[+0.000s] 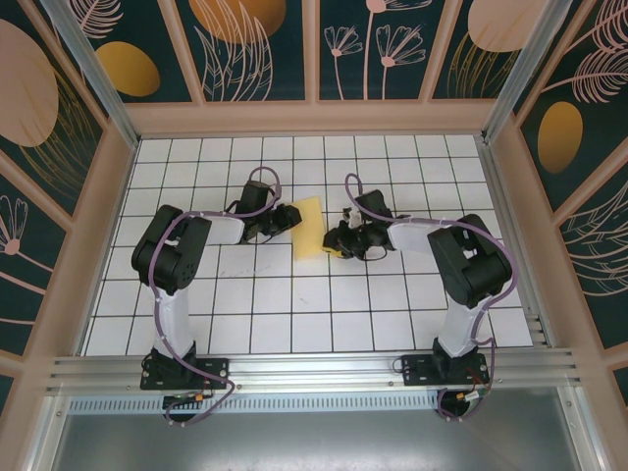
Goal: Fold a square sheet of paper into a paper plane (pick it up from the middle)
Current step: Third fold the triangle at the center of the table.
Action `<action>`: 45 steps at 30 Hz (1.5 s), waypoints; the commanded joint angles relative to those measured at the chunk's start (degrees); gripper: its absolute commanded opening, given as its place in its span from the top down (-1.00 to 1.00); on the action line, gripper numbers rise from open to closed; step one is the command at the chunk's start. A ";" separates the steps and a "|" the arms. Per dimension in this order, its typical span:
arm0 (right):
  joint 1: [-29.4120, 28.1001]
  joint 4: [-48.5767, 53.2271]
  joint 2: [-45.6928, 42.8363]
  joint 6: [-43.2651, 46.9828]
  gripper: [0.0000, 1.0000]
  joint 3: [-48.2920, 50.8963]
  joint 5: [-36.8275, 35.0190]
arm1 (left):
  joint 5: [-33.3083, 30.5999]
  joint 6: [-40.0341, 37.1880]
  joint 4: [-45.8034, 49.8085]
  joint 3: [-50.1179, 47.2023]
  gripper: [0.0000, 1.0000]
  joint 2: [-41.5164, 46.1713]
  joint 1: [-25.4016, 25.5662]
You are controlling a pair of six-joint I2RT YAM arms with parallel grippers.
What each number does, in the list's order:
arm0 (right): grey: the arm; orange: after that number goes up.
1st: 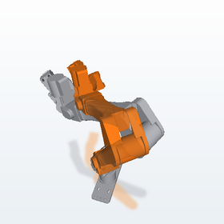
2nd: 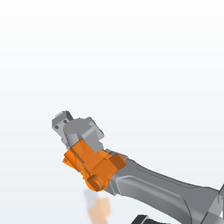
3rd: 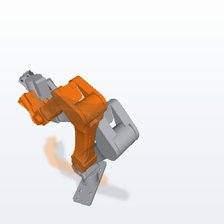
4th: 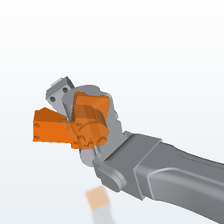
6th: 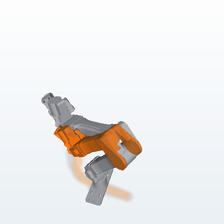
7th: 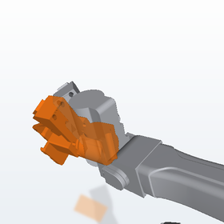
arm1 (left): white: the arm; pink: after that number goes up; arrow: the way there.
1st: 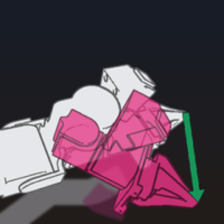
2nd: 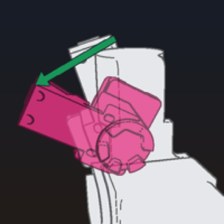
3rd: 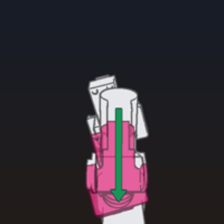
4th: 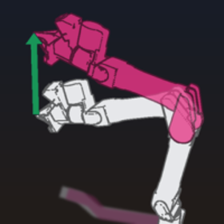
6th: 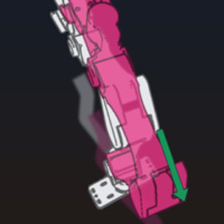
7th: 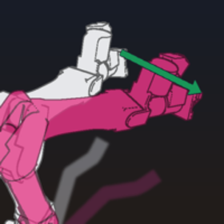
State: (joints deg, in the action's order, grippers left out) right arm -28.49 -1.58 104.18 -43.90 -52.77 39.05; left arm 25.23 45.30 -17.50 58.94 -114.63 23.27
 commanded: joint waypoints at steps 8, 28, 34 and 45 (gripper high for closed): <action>-0.45 -3.99 -4.15 -4.16 0.87 1.68 -0.66 | 0.24 -0.91 0.41 1.00 0.42 -1.41 0.22; -2.53 -6.95 5.79 -4.28 0.88 -9.94 -2.48 | 0.37 -1.34 1.02 1.53 0.42 -2.09 0.20; -3.84 -6.59 8.16 -3.57 0.88 -11.28 -2.55 | -0.07 -1.09 0.53 1.90 0.39 0.21 0.20; -3.85 -8.02 10.10 -3.12 0.88 -12.00 -2.92 | -5.92 -1.83 1.99 1.96 0.42 -0.01 0.07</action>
State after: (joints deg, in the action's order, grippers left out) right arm -32.10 -7.60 112.90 -47.97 -63.05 36.91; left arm 21.54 44.82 -16.91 59.70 -114.76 23.31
